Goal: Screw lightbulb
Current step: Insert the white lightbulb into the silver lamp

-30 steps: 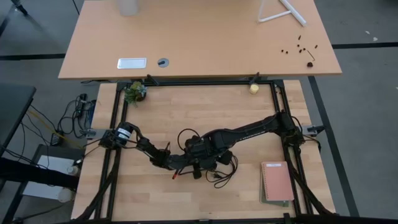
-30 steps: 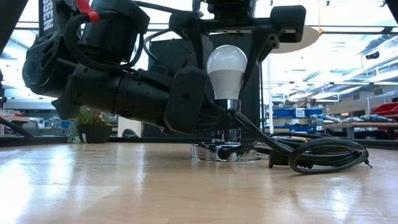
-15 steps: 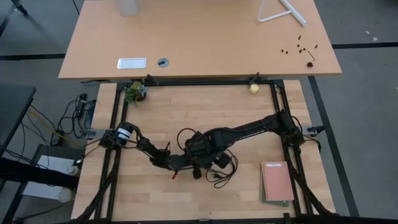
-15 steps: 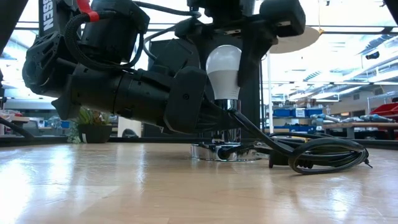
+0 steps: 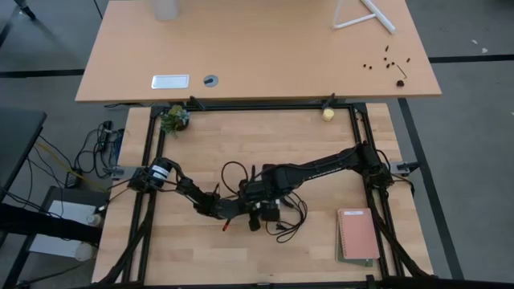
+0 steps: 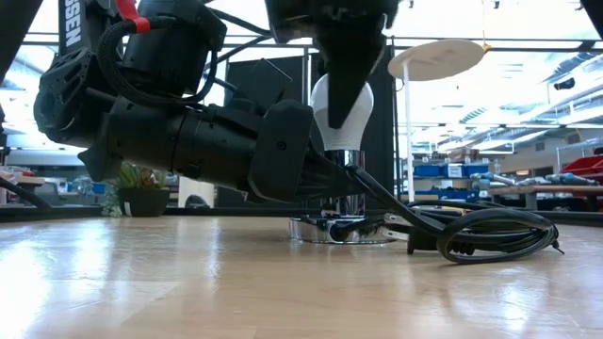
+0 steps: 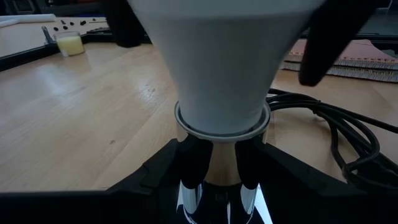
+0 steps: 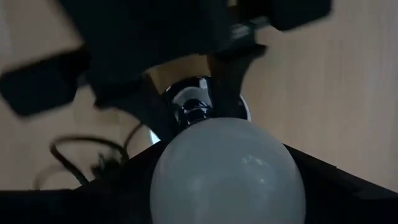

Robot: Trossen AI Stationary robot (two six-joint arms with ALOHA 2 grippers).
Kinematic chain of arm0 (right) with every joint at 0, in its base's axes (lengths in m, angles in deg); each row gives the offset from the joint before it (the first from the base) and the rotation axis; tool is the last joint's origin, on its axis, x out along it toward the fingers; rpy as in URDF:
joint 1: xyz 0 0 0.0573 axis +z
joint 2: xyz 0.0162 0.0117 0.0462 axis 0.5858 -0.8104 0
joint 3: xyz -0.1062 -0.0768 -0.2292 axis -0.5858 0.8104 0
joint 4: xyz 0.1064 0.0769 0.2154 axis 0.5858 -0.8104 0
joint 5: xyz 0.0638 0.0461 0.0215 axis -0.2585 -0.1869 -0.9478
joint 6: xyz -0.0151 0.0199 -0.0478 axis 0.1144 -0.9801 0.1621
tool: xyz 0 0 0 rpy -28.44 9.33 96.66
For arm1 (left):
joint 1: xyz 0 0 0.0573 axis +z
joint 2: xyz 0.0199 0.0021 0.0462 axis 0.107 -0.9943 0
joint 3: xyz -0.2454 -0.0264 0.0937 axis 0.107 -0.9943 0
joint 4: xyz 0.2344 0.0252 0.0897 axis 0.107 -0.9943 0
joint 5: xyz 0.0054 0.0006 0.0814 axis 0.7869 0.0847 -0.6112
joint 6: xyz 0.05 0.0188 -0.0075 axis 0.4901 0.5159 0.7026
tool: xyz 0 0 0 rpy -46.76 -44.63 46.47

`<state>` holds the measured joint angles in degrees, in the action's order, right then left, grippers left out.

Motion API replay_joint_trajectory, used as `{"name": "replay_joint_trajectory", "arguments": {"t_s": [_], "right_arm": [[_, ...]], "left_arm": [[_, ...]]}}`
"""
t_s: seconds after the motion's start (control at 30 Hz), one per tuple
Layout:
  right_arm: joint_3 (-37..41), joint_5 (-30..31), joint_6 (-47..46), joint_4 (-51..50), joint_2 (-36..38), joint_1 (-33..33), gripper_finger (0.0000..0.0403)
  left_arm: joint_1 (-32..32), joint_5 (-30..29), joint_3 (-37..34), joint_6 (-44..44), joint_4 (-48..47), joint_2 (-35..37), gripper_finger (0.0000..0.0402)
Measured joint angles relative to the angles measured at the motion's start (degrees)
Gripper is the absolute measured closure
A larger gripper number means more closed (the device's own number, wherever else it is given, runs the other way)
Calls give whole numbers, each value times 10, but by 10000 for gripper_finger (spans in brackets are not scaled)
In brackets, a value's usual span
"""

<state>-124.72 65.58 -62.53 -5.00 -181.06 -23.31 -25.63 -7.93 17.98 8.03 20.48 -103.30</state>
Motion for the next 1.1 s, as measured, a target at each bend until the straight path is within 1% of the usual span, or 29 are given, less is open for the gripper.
{"name": "replay_joint_trajectory", "arguments": {"t_s": [0.13, 0.2, 0.3, 0.47, 0.63, 0.73, 0.83, 0.9, 1.1], "right_arm": [[0, 0, -124, 1, 0, 0, 116], [0, 0, -149, 2, 0, 0, 115], [0, 6, -152, 4, 0, 0, 109], [0, 6, -148, 1, 0, 0, 85], [0, -42, -113, -4, 0, -6, 57], [0, -58, -89, -6, 0, -9, 47], [0, -58, -45, -7, 0, -11, 42], [0, -55, 17, -6, 0, -11, 41], [0, -42, 332, -5, 0, -8, 45]], "left_arm": [[0, 0, 0, 0, 0, 0, 217], [0, 0, 0, 0, 0, 0, 217], [0, 0, 0, 1, 0, 0, 217], [0, 0, 0, 3, 0, 0, 217], [0, 0, 0, 3, 0, 0, 217], [0, 0, 0, 2, 0, 0, 217], [0, 0, 0, 2, -2, 0, 217], [0, 0, 0, 2, -5, 0, 217], [0, 0, 0, 2, -7, 0, 217]]}}
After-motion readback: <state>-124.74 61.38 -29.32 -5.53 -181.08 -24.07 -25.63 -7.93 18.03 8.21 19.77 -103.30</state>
